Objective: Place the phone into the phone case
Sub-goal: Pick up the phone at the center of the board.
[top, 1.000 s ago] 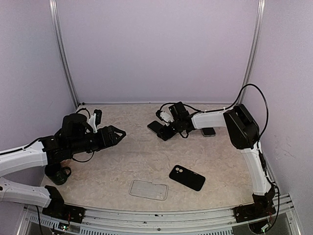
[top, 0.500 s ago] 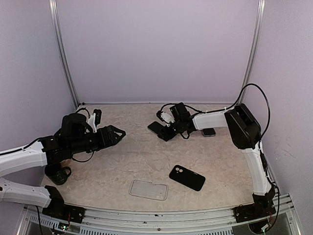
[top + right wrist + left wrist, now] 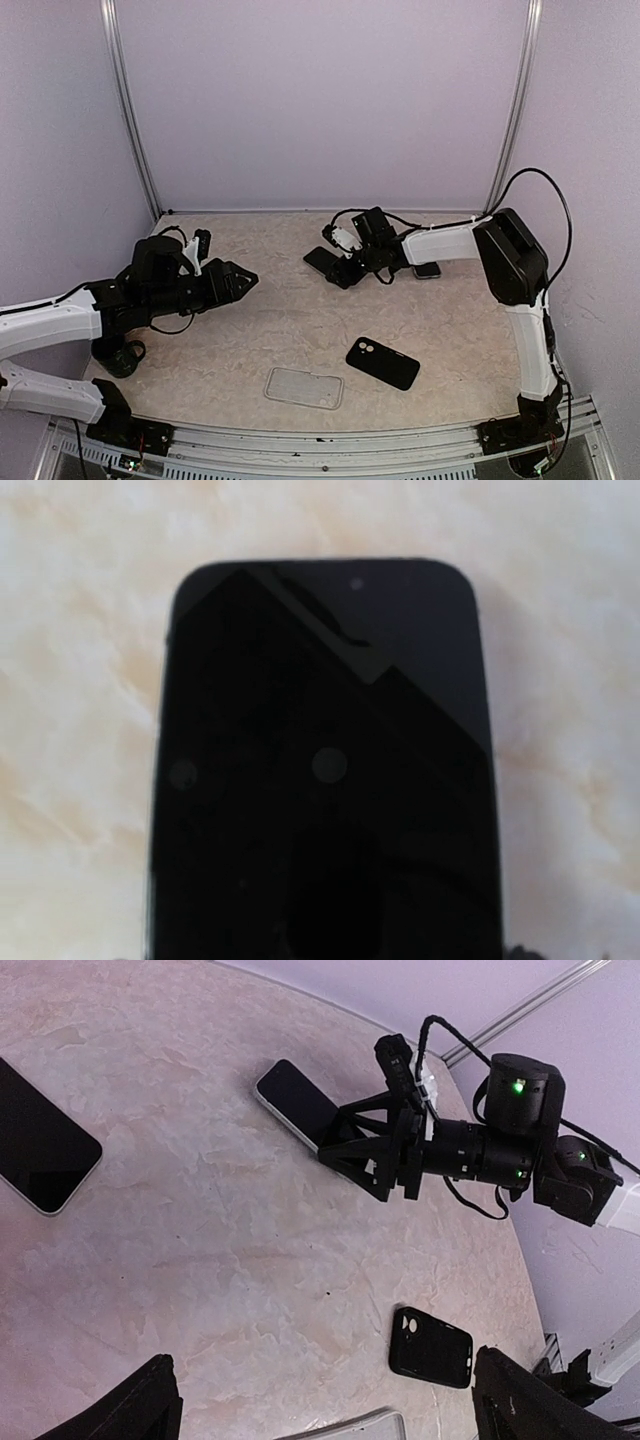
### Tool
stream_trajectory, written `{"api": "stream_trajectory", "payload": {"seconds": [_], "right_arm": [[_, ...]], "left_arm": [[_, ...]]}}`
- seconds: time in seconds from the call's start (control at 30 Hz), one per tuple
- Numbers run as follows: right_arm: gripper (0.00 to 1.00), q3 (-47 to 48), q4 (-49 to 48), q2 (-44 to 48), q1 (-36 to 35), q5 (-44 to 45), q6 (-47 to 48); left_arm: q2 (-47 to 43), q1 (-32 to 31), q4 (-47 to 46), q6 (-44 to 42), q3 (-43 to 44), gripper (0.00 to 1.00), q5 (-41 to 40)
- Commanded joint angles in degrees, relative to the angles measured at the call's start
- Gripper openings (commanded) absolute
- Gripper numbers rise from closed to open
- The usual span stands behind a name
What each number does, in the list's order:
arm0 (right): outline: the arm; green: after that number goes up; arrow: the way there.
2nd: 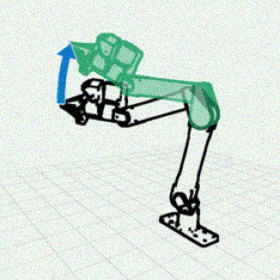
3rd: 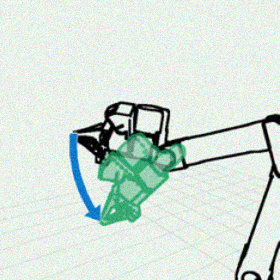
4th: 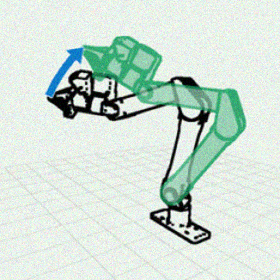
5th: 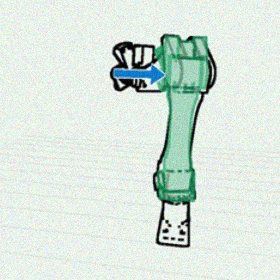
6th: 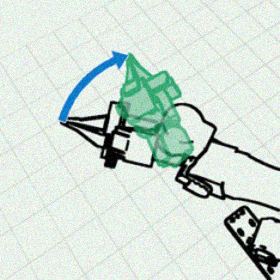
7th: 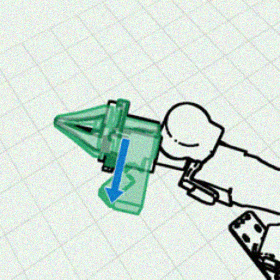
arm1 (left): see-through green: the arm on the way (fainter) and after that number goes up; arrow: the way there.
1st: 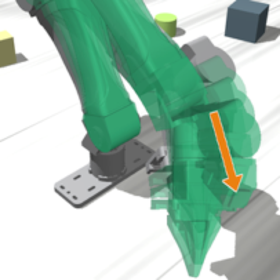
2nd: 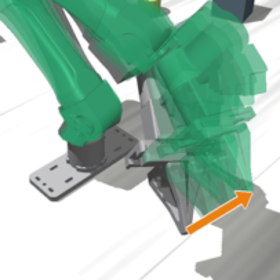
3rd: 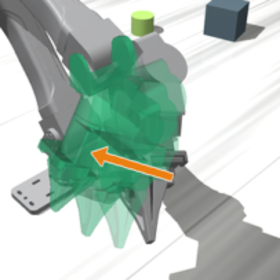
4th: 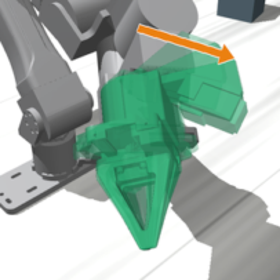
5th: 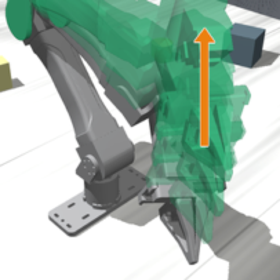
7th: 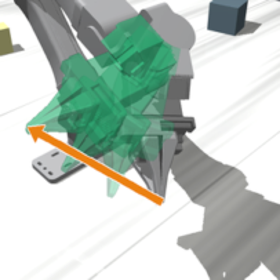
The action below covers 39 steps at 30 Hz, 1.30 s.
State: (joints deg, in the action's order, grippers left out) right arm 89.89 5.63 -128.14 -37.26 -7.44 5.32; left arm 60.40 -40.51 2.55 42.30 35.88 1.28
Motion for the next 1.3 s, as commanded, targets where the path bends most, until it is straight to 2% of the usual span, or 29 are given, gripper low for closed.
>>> {"api": "stream_trajectory", "payload": {"seconds": [0.0,0.23,0.53,1.27], "right_arm": [[0.64,-0.7,-4.0,5.4,-1.0,-0.5,0.8],[0.63,-4.6,-5.5,9.4,-3.2,-0.8,2.8],[0.64,-11.5,-10.1,16.5,-7.5,0.1,4.7],[0.63,-25.2,-15.3,32.1,-14.3,-1.9,5.8]], "left_arm": [[1.0,0.9,-2.1,0.1,-1.0,0.99,1.3],[4.6,5.5,-8.2,0.6,-2.6,0.99,7.7],[9.5,8.3,-14.2,0.7,-1.4,0.99,13.9],[15.9,10.3,-26.2,3.0,-0.9,0.96,25.4]]}}
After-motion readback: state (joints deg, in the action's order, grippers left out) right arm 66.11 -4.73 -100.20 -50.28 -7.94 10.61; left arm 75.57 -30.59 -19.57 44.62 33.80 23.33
